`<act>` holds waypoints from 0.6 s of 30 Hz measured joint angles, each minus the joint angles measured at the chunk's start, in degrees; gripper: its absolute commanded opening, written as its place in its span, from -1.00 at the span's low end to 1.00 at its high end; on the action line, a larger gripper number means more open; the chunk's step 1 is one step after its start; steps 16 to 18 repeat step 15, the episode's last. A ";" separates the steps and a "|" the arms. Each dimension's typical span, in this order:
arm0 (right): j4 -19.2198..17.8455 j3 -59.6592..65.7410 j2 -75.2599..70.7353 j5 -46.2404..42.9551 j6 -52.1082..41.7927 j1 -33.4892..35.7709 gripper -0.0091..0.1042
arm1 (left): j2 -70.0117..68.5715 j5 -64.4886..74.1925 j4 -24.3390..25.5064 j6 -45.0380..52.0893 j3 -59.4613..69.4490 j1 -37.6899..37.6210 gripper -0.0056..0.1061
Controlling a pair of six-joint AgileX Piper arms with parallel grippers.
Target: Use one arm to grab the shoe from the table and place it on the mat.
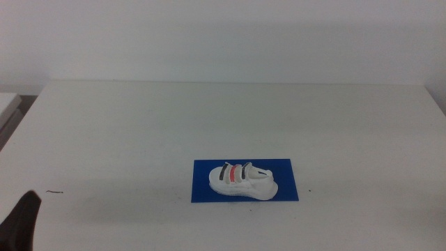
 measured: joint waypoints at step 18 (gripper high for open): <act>0.00 0.00 0.00 0.00 0.00 0.00 0.56 | -4.92 4.35 -0.75 -0.44 0.54 0.00 0.78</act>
